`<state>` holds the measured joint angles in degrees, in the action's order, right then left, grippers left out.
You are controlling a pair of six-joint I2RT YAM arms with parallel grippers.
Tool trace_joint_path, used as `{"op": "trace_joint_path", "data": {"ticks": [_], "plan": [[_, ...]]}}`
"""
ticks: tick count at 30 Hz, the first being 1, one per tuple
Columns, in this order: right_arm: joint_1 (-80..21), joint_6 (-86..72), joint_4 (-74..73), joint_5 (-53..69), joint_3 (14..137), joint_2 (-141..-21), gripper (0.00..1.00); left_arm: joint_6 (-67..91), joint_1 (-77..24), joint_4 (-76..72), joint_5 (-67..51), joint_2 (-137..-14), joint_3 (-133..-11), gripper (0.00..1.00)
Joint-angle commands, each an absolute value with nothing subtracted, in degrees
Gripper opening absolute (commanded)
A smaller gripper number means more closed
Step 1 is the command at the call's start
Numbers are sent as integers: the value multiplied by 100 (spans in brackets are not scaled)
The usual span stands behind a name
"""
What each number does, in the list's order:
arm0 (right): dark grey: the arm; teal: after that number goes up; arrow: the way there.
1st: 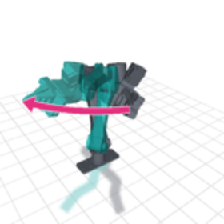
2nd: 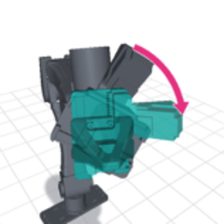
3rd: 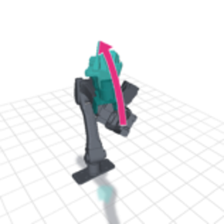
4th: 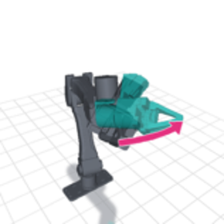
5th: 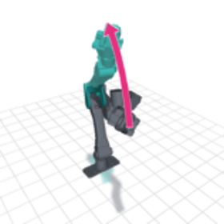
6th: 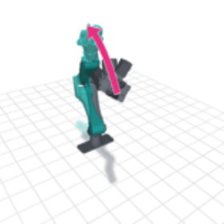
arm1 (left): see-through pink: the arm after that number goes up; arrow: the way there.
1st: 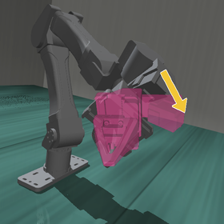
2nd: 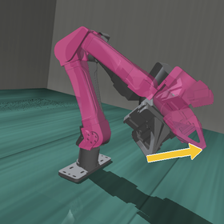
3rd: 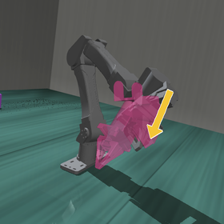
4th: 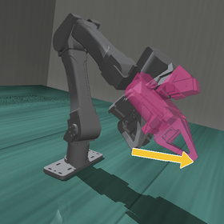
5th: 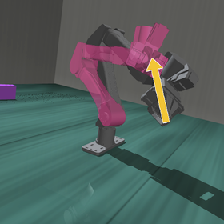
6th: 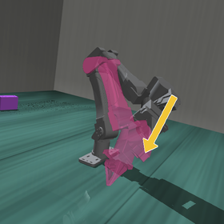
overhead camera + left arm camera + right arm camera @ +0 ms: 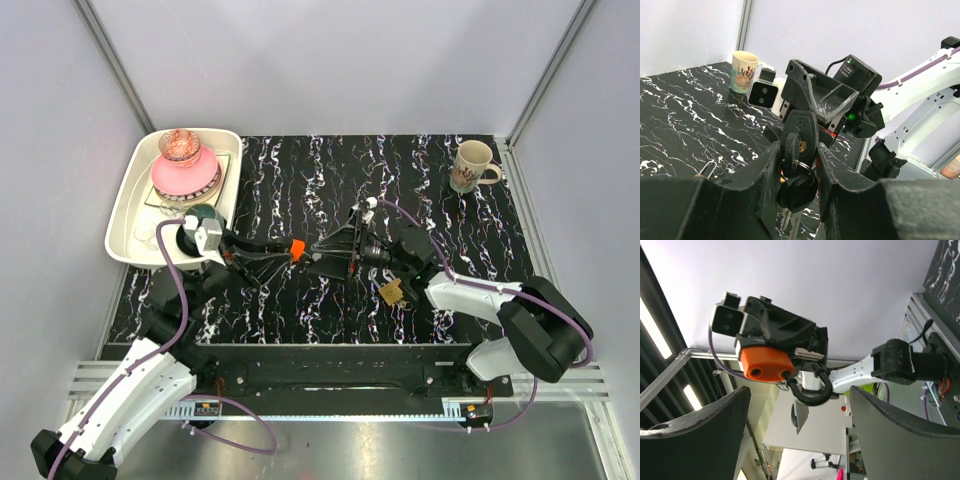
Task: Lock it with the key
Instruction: Adjust the lock.
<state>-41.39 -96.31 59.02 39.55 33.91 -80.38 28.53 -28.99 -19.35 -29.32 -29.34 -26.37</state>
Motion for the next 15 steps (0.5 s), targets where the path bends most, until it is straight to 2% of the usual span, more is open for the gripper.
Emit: {"op": "trace_joint_path", "data": {"ticks": [1,15], "plan": [[-4192,-9721,6539,3665,3550,-7910,86,2857,-2892,-2540,-2997,-2830,-2628,0],[-4254,-9580,6266,3946,3595,-7743,86,2663,-2892,-2575,-2751,-2865,-2645,0]]}}
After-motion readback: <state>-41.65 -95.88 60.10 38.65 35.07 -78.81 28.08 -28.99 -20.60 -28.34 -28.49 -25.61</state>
